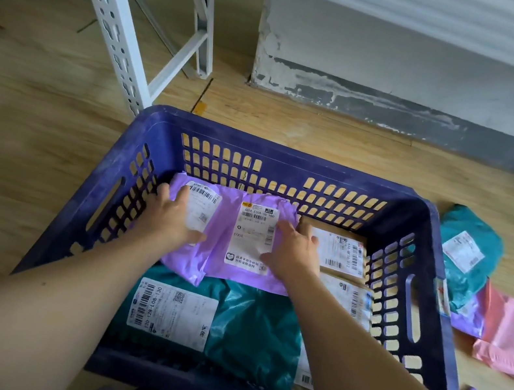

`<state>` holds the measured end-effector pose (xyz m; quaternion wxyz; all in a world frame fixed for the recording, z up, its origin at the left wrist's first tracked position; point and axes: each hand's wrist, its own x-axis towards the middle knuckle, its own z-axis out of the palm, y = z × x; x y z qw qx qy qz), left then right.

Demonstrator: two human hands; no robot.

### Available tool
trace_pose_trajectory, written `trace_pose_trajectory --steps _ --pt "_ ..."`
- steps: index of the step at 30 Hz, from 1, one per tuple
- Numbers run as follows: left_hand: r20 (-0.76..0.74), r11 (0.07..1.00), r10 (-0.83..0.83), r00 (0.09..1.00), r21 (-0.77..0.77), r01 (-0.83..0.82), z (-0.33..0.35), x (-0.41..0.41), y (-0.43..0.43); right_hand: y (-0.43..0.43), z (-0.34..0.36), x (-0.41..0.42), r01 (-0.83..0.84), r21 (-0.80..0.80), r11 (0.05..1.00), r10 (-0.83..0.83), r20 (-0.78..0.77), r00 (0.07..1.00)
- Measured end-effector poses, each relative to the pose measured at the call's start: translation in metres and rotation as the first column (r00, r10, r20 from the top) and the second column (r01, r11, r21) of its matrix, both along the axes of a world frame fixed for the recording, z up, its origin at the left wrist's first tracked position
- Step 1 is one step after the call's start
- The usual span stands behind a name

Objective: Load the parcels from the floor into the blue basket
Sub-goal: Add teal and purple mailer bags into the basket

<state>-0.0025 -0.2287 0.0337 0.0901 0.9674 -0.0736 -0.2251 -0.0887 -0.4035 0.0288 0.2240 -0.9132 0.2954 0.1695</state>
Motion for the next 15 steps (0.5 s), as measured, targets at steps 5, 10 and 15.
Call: trace_pose_trajectory --steps 5,10,15 --pt "0.026 0.997 -0.066 0.997 0.040 0.065 -0.004 -0.003 0.003 0.007 0.000 -0.001 -0.336 -0.083 0.938 0.337 -0.003 0.942" --pt "-0.066 0.914 -0.406 0.911 -0.021 0.406 -0.008 0.000 0.021 0.010 -0.015 -0.004 -0.394 0.021 0.919 0.390 -0.209 0.897" --pt "-0.338 0.921 -0.388 0.857 -0.115 0.372 -0.008 0.006 0.028 0.009 -0.011 -0.002 -0.435 -0.081 0.897 0.420 -0.155 0.894"
